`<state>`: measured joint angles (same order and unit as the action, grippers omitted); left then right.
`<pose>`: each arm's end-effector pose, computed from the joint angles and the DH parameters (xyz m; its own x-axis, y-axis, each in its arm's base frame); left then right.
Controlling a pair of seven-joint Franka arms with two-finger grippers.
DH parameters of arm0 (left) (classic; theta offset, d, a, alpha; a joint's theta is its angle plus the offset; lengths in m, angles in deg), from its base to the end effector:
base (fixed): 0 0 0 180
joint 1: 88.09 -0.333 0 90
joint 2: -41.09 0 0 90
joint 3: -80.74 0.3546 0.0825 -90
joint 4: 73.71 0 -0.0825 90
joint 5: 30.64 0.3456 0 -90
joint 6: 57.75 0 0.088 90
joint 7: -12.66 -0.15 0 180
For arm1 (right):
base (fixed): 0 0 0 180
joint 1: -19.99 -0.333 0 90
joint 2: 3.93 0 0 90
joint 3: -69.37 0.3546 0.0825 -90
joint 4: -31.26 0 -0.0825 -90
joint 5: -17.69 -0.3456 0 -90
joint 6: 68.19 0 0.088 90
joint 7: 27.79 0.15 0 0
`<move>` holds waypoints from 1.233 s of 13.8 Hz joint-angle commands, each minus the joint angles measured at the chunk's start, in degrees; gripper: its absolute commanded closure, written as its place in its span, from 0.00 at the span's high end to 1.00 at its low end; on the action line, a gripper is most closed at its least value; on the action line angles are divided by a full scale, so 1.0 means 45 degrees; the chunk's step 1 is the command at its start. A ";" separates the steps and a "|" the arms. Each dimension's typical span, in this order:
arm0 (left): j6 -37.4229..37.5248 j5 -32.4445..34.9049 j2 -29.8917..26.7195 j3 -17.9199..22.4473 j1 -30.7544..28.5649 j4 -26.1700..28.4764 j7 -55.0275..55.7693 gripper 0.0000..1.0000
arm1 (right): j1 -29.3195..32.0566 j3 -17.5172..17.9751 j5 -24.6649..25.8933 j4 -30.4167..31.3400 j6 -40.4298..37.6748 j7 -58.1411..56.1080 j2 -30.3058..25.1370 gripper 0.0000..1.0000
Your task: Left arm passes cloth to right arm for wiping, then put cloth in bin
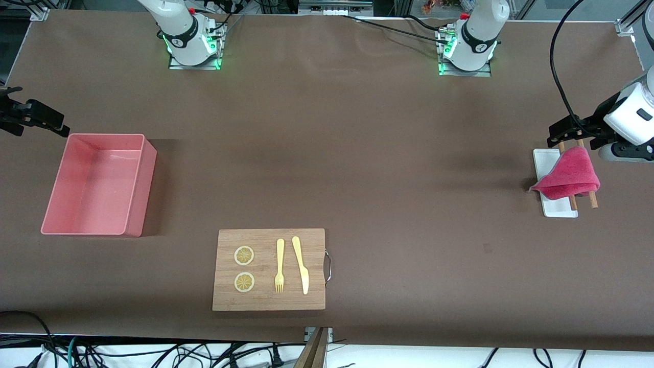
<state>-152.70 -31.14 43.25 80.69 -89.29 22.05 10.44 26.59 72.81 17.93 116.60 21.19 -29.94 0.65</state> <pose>0.5295 0.0094 0.5640 0.9985 -0.0179 -0.0514 -0.0174 -0.9998 0.0107 0.5416 -0.0320 0.6121 0.9998 -0.0178 -0.0093 -0.0178 -0.9998 -0.0010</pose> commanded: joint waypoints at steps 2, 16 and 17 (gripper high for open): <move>0.0104 -0.0065 -0.0050 -0.0105 -0.0084 0.0028 0.0005 1.00 | 0.0076 0.0019 0.0084 -0.0235 -0.0018 -0.0207 0.0095 1.00; 0.1376 0.4600 0.4791 -0.1394 0.0990 0.0241 -0.0112 1.00 | 0.0076 0.0019 0.0026 -0.0235 -0.0038 -0.0207 0.0075 1.00; 0.1161 0.5029 0.5162 -0.1394 0.1010 0.0301 -0.0112 1.00 | 0.0076 0.0019 0.0025 -0.0235 -0.0038 -0.0188 0.0094 1.00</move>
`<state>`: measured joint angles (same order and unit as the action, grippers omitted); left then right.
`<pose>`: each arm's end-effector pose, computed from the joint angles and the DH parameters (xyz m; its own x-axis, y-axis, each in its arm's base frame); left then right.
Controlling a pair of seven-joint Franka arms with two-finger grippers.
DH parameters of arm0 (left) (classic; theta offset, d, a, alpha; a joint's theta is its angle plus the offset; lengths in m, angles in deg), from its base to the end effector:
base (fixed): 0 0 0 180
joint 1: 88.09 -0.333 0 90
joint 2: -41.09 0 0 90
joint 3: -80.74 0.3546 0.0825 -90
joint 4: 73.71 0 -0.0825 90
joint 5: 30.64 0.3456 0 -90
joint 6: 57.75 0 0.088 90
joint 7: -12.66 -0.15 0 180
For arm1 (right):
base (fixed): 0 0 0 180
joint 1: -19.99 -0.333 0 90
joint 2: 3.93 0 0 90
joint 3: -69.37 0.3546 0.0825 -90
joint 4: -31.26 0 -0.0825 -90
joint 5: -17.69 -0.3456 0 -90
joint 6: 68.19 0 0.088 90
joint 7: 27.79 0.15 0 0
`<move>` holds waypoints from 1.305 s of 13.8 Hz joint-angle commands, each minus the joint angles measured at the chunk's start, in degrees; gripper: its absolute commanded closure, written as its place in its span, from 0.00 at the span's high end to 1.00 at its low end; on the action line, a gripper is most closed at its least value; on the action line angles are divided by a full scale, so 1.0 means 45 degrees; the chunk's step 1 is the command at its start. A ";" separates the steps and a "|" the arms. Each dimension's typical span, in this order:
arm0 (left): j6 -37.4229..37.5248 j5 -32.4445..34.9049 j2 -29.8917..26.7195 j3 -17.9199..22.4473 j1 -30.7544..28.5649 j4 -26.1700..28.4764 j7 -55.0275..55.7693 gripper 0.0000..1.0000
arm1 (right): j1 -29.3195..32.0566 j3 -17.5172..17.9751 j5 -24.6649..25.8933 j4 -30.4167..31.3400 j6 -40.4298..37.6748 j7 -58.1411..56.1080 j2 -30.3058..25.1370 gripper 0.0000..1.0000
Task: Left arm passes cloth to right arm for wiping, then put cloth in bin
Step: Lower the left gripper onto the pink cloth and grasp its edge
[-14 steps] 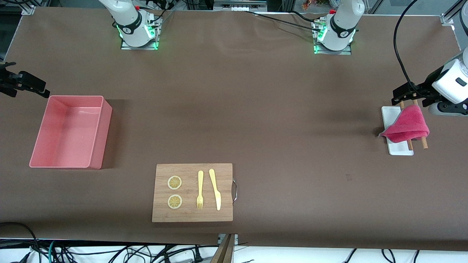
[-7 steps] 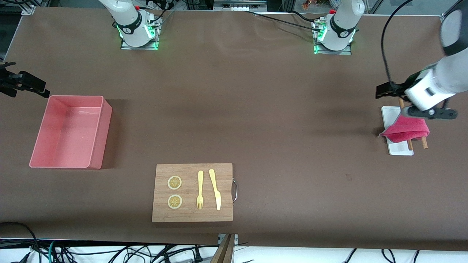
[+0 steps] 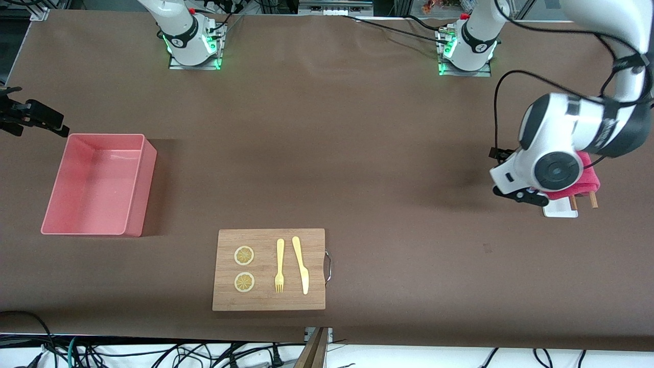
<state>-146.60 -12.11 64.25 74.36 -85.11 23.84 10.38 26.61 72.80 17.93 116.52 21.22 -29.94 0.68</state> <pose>0.5551 -0.0367 0.3530 0.8255 -0.1839 -0.5336 -0.3404 -0.9163 -0.2108 0.5419 -0.0323 0.6125 0.9998 -0.0183 -0.0079 -0.0184 -0.9998 -0.0009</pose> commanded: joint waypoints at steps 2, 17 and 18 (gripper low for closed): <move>-0.0702 0.1989 0.1161 -0.0008 -0.0017 0.0213 -0.0370 1.00 | 0.0073 0.0021 0.0026 -0.0217 -0.0025 -0.0187 0.0088 1.00; -0.6077 1.0277 0.0968 0.0011 -0.1032 0.5138 -0.0607 0.85 | 0.0091 0.0001 0.0026 -0.0197 -0.0006 -0.0128 0.0323 1.00; -0.6154 1.0470 0.0987 0.0011 -0.1033 0.5196 -0.0607 0.83 | 0.0111 0.0001 0.0026 -0.0217 -0.0025 -0.0128 0.0342 1.00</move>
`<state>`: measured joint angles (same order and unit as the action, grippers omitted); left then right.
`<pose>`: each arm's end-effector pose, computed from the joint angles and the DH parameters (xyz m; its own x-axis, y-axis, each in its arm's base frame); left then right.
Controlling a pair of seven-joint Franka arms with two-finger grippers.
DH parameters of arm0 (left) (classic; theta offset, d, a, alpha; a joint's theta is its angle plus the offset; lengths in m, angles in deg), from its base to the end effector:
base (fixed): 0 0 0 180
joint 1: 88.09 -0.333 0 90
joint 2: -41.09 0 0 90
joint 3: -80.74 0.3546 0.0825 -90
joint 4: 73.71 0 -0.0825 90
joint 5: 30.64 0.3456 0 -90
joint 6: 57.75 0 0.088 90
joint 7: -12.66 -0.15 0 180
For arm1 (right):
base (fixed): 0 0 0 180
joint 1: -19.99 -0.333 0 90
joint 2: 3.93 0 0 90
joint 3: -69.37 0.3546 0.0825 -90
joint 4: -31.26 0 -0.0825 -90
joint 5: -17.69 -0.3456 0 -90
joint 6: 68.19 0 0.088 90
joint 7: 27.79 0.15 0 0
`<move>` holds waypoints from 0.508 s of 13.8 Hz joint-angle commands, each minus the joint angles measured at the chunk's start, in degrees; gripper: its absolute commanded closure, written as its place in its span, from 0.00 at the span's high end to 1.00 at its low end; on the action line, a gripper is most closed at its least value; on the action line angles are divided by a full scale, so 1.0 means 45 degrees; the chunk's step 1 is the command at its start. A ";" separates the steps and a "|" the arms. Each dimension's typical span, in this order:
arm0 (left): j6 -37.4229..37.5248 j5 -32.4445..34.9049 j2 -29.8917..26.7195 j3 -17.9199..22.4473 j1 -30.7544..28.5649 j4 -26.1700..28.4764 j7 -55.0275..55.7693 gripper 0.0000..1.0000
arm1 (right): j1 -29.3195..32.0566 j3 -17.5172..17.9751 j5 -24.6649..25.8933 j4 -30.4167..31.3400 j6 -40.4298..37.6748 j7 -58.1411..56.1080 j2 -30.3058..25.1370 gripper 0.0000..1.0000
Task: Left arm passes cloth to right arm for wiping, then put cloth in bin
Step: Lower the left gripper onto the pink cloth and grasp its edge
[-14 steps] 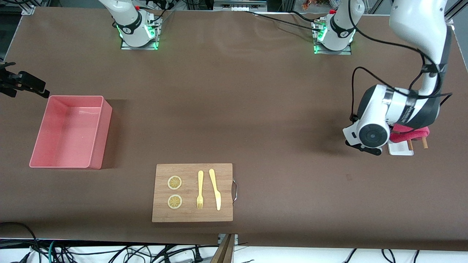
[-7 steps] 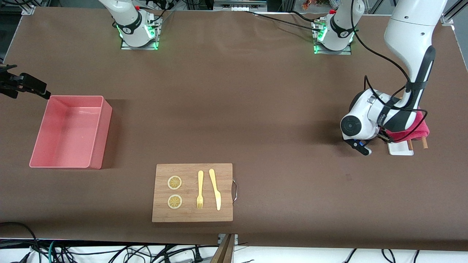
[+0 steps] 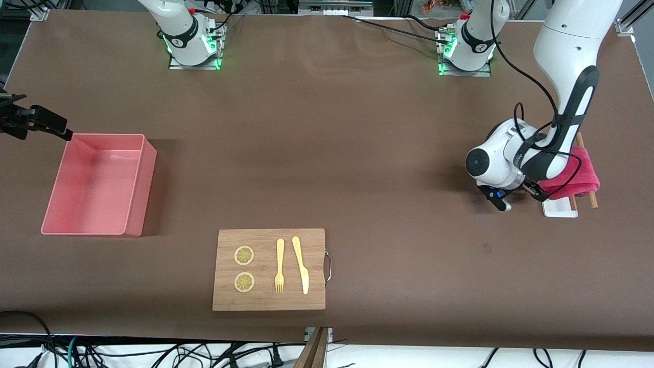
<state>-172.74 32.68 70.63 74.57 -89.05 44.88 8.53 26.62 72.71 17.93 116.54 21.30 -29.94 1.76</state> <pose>0.5420 0.0399 0.2028 0.5491 -0.4891 -0.6777 -0.8335 -0.3795 -0.4014 0.5472 -0.0338 0.6022 0.9995 -0.0201 -0.0256 -0.0201 -0.9998 -0.0025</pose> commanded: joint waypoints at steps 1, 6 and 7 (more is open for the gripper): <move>-0.0366 0.1080 -0.0431 -0.0035 -0.0292 0.0540 -0.0196 0.80 | 0.0089 0.0040 0.0103 -0.0201 -0.0023 -0.0109 0.0101 1.00; -0.0678 0.1593 -0.0353 -0.0035 -0.0449 0.0638 -0.0352 0.07 | -0.0048 0.0099 0.0162 -0.0045 -0.0062 -0.0109 -0.0016 1.00; -0.0678 0.1671 -0.0352 -0.0035 -0.0449 0.0619 -0.0352 0.00 | -0.0048 0.0118 0.0162 0.0033 -0.0042 -0.0090 0.0022 1.00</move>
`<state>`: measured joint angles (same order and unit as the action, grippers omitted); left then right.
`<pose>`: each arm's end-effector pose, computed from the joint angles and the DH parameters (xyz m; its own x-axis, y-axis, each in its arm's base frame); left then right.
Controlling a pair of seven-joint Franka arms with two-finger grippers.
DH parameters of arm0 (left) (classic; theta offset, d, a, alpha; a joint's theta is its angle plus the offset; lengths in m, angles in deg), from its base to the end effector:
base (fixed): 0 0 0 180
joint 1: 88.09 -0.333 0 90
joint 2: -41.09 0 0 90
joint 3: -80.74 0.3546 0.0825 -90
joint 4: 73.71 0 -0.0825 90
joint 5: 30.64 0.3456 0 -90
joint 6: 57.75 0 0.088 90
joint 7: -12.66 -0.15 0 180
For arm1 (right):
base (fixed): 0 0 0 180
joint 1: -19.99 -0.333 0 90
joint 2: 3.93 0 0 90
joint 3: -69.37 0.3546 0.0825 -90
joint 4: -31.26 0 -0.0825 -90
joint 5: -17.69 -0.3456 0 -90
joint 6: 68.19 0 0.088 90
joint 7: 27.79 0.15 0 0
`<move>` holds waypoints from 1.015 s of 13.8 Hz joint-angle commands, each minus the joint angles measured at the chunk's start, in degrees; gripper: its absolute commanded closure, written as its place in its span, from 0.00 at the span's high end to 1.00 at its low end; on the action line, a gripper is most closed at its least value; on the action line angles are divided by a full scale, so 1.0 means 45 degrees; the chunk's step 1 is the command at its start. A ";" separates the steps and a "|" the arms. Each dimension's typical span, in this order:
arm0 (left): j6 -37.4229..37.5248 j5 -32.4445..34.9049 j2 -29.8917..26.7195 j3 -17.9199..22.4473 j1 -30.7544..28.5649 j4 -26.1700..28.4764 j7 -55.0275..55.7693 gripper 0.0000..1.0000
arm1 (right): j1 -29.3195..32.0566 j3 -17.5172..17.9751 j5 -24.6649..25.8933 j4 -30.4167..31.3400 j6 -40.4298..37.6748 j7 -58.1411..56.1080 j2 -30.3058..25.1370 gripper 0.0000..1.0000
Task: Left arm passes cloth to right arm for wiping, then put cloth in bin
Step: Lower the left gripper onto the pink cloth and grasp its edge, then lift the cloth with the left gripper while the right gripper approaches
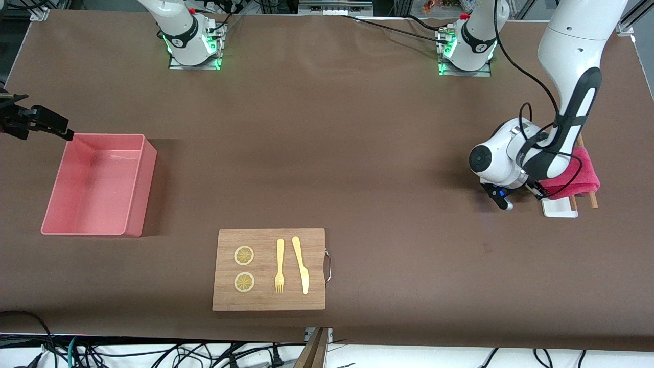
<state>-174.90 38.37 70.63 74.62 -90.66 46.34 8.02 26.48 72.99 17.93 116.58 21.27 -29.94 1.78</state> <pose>0.5417 0.0541 0.1980 0.5018 -0.5156 -0.6945 -0.8650 -0.3028 -0.4002 0.5474 -0.0299 0.6017 0.9996 -0.0127 -0.0271 -0.0128 -0.9999 -0.0031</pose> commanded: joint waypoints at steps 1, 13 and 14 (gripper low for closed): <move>-0.0198 0.0408 -0.0352 -0.0045 -0.0092 0.0294 -0.0221 0.00 | 0.0003 0.0056 0.0162 0.0236 0.0003 -0.0089 0.0057 1.00; 0.2022 -0.5072 -0.1114 -0.0336 0.0103 -0.2260 -0.4260 0.00 | -0.0191 0.0153 -0.1555 0.1489 0.1058 0.2716 0.1072 1.00; 0.2957 -0.6009 -0.1095 -0.0802 0.0084 -0.2922 -0.4496 0.00 | -0.0250 0.0289 -0.1905 0.1489 0.1136 0.3516 0.1209 1.00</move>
<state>-168.14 17.67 65.82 73.57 -90.56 38.25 -8.21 26.08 73.50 11.60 122.80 25.42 -20.16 6.48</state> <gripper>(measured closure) 0.978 0.000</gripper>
